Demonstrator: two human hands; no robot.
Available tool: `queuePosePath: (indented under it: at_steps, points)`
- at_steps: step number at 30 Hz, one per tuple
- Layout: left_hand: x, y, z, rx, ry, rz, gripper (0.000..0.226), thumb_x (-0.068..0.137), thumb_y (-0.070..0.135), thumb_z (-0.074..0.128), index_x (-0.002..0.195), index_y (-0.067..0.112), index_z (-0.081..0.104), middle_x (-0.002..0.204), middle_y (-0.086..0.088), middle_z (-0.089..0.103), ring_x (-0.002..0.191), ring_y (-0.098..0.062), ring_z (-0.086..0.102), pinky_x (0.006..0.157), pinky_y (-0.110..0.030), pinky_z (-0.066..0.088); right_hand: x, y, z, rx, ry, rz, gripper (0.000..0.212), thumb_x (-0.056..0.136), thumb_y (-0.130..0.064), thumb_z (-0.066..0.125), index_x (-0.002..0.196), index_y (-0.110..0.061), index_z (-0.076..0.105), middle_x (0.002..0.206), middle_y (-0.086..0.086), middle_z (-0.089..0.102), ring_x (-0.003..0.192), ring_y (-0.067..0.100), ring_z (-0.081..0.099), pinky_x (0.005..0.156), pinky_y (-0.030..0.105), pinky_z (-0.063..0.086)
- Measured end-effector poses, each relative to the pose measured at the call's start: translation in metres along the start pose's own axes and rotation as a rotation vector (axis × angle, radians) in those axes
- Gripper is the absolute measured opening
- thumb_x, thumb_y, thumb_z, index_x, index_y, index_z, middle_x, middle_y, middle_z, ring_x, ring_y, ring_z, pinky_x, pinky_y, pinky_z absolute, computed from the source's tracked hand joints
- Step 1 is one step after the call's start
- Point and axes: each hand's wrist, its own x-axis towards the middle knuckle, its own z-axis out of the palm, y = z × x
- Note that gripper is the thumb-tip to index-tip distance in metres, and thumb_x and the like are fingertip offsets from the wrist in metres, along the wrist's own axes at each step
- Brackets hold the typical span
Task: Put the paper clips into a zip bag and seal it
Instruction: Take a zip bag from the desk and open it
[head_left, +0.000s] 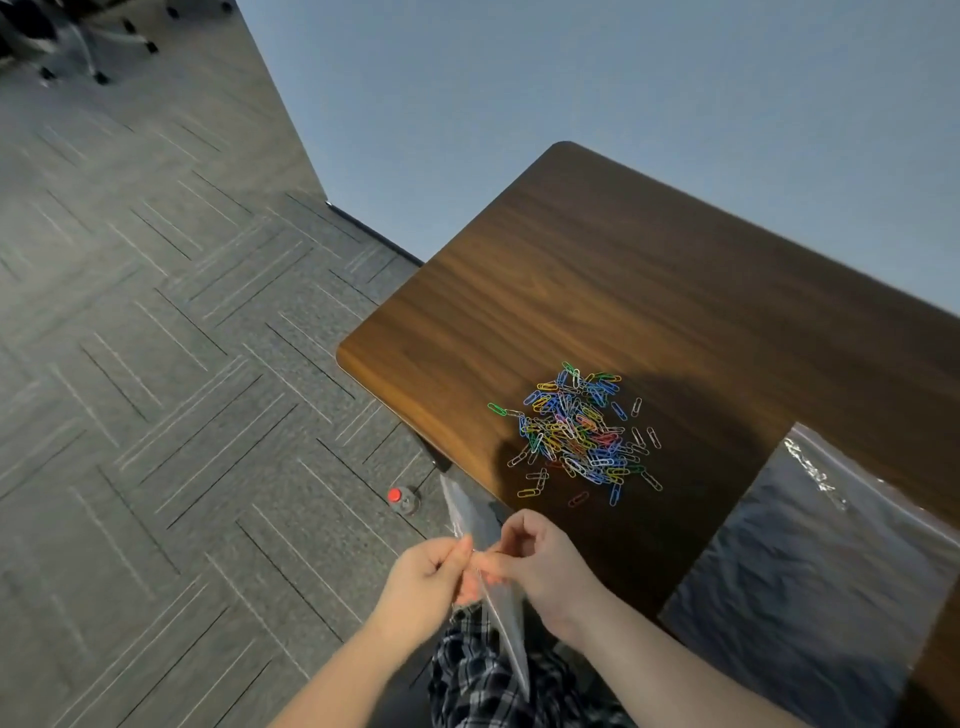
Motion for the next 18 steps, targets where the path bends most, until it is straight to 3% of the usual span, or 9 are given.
queuePosePath:
  at_steps: [3,6,9,12,15,18]
  points:
    - [-0.001,-0.004,-0.003,0.134,0.03,0.088,0.041,0.094,0.027,0.043,0.057,0.016,0.055,0.046,0.008,0.049,0.049,-0.003,0.044,0.056,-0.017,0.038,0.0,0.001,0.001,0.287,-0.062,0.089,0.017,0.079,0.01,0.065,0.086,-0.002,0.055,0.07,0.007,0.058,0.063,0.017,0.055,0.065,0.028,0.049]
    - [-0.001,-0.005,-0.002,0.109,0.009,0.106,0.037,0.096,0.022,0.039,0.06,0.013,0.048,0.054,0.007,0.044,0.051,-0.001,0.041,0.056,-0.015,0.037,0.002,0.001,0.001,0.392,-0.092,0.177,0.019,0.084,0.006,0.061,0.103,0.005,0.06,0.086,0.016,0.06,0.076,0.024,0.056,0.076,0.034,0.049]
    - [0.002,-0.008,0.0,0.134,-0.034,0.11,0.036,0.096,0.017,0.039,0.06,0.017,0.045,0.057,0.008,0.043,0.051,0.001,0.043,0.057,-0.014,0.038,0.001,-0.004,-0.001,0.199,-0.108,0.158,0.018,0.086,0.0,0.061,0.104,0.001,0.066,0.094,0.016,0.066,0.086,0.025,0.059,0.086,0.037,0.051]
    - [0.007,-0.016,-0.002,0.218,-0.084,0.075,0.035,0.096,0.022,0.039,0.061,0.022,0.045,0.057,0.008,0.041,0.051,-0.002,0.037,0.058,-0.02,0.036,0.004,-0.008,0.003,-0.208,-0.026,0.047,0.009,0.086,-0.008,0.065,0.094,-0.008,0.07,0.079,0.002,0.068,0.068,0.007,0.06,0.06,0.018,0.05]
    - [0.013,-0.018,-0.008,0.265,-0.109,0.082,0.035,0.096,0.024,0.037,0.062,0.022,0.043,0.059,0.008,0.04,0.052,-0.003,0.036,0.055,-0.015,0.036,0.01,-0.007,0.011,-0.279,0.03,0.043,0.007,0.087,-0.012,0.064,0.09,-0.011,0.071,0.075,-0.001,0.067,0.062,0.006,0.057,0.057,0.02,0.046]
    - [0.017,-0.017,-0.011,0.258,-0.135,0.06,0.036,0.096,0.024,0.037,0.061,0.024,0.042,0.06,0.008,0.041,0.054,-0.006,0.037,0.058,-0.02,0.036,0.013,-0.004,0.017,-0.288,0.046,0.07,0.009,0.09,-0.012,0.06,0.09,-0.015,0.069,0.08,-0.003,0.067,0.071,0.007,0.059,0.064,0.021,0.048]
